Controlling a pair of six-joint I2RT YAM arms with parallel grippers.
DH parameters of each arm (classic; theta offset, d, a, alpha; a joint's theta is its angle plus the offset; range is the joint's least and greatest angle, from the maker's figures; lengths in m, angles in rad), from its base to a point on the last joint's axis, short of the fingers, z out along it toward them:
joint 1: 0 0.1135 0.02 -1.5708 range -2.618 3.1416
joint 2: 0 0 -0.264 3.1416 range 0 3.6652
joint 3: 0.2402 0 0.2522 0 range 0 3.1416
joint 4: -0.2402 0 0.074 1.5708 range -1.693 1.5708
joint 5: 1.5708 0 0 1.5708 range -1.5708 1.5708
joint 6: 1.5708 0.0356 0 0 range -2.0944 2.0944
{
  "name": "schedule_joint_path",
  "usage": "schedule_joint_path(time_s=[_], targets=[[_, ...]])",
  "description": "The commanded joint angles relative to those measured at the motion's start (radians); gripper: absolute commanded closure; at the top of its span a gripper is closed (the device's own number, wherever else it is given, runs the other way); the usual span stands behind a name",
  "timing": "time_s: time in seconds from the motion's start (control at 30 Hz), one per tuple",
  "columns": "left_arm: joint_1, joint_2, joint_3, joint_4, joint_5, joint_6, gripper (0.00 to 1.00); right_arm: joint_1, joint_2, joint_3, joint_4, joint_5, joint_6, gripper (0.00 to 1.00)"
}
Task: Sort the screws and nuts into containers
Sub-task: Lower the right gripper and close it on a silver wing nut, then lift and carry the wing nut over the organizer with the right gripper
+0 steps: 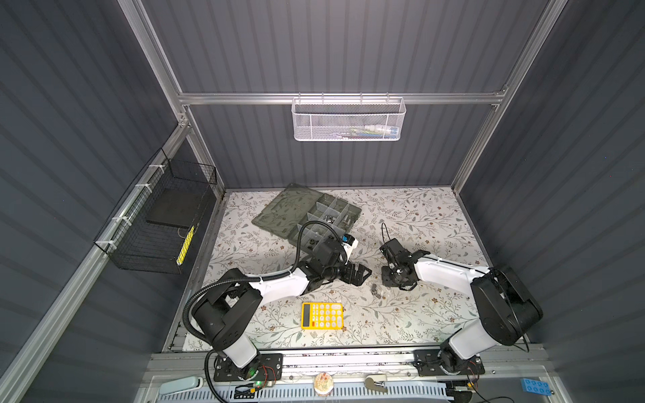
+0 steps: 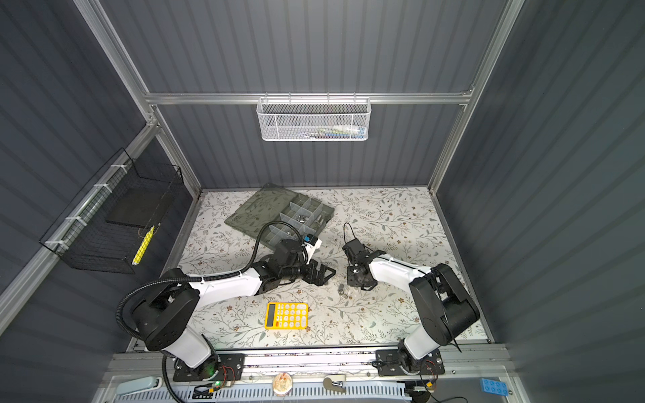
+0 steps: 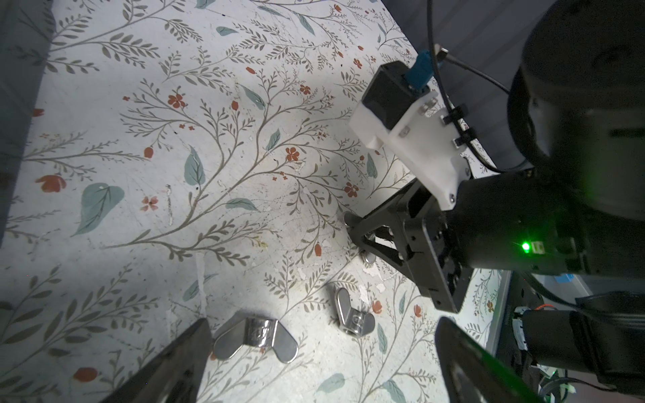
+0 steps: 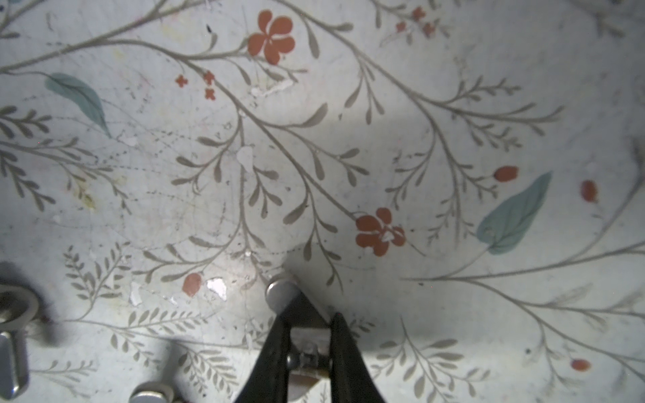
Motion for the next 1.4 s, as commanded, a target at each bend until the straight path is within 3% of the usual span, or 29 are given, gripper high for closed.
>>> schedule_joint_path(time_s=[0.0, 0.57, 0.8, 1.37], targets=[[-0.003, 0.0, 0.006, -0.018, -0.019, 0.03, 0.0, 0.005, 0.016, 0.019, -0.027, 0.009, 0.004, 0.86], [0.003, -0.032, 0.017, -0.075, -0.097, 0.066, 0.0, 0.006, -0.019, 0.101, -0.047, -0.013, 0.007, 0.91], [0.059, -0.053, -0.001, -0.08, -0.117, 0.045, 0.0, 0.003, -0.014, 0.169, -0.046, -0.044, 0.001, 0.91], [0.156, -0.159, -0.074, -0.082, -0.308, -0.017, 0.0, 0.004, 0.187, 0.539, -0.021, -0.177, -0.012, 0.9]])
